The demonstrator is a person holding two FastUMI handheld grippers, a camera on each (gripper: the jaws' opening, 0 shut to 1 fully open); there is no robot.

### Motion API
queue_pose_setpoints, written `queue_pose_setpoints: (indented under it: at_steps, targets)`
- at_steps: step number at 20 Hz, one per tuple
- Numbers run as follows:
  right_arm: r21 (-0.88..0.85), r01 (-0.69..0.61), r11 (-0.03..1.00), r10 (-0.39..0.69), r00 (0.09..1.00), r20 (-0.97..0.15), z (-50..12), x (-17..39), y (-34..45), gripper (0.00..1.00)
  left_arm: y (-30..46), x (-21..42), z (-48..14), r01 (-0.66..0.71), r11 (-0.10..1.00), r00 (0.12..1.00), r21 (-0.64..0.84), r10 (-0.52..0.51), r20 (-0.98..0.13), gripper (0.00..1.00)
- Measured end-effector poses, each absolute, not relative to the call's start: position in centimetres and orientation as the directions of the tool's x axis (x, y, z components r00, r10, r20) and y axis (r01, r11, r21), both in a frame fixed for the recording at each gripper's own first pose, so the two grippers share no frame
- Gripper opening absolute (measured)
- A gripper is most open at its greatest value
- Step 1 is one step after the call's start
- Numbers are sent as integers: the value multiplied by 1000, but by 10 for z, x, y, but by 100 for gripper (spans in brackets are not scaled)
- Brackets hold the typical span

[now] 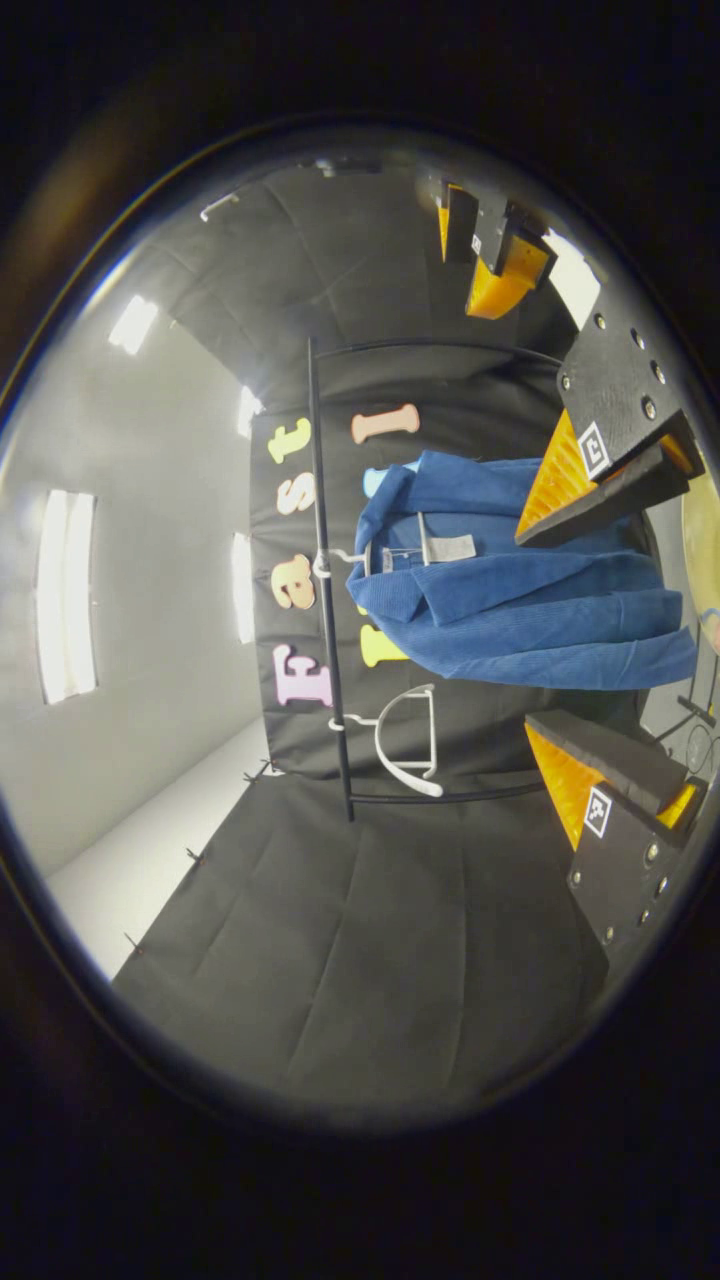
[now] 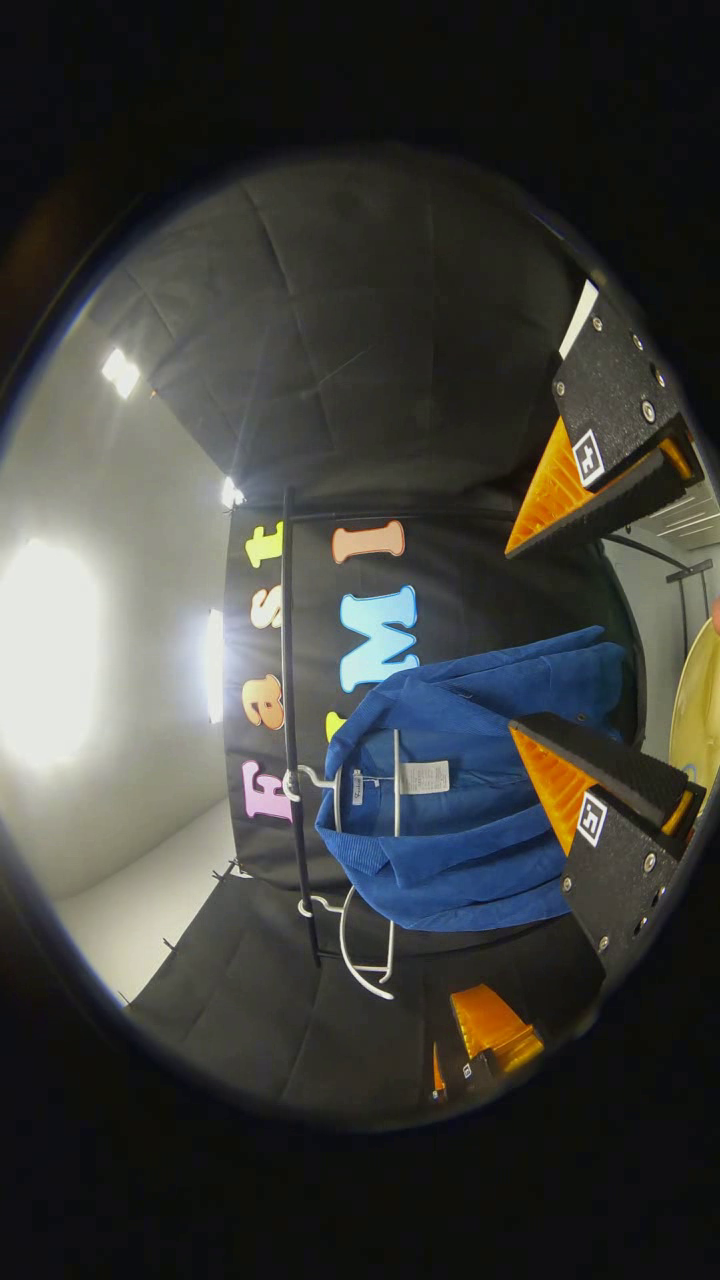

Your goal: Grasp the clothes on the hanger with both hands and then place them into the laundry hamper below.

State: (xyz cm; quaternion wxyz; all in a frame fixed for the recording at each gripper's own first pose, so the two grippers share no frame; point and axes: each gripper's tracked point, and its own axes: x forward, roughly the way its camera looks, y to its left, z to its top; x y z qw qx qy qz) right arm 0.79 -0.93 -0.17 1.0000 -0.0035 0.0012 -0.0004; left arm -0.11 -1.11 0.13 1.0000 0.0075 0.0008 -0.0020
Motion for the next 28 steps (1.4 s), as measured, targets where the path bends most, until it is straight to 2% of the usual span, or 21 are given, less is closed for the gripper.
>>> queue_pose_setpoints:
  at_steps: [6, 7, 18, 19, 20, 21, 26, 28]
  targets:
    - [5, -20, 1000, 20, 1000, 21, 13, 33, -10, 94, -17, 19, 8, -16, 1000, 1000, 22, 16, 4, 100]
    - [3, -26, 1000, 26, 999, 27, 17, 38, -10, 94, -19, 25, 9, -19, 1000, 1000, 19, 19, 4, 95]
    - [19, -124, 992, 123, 990, 70, 41, 113, 1, 94, -48, 79, 29, -54, 998, 998, 30, 53, 45, 95]
    - [26, -136, 990, 134, 988, 73, 43, 121, 4, 94, -50, 85, 29, -61, 998, 997, 33, 59, 44, 99]
    - [33, -150, 988, 147, 986, 76, 45, 128, 8, 94, -53, 90, 27, -66, 997, 997, 35, 64, 41, 95]
    - [39, -164, 986, 161, 984, 79, 47, 136, 12, 94, -56, 95, 26, -71, 997, 997, 36, 69, 38, 95]
    - [35, -238, 971, 234, 968, 90, 50, 174, 33, 94, -59, 122, 23, -118, 992, 993, 45, 116, 37, 100]
    - [34, -258, 966, 254, 963, 88, 49, 189, 39, 94, -60, 133, 24, -135, 990, 990, 49, 133, 41, 99]
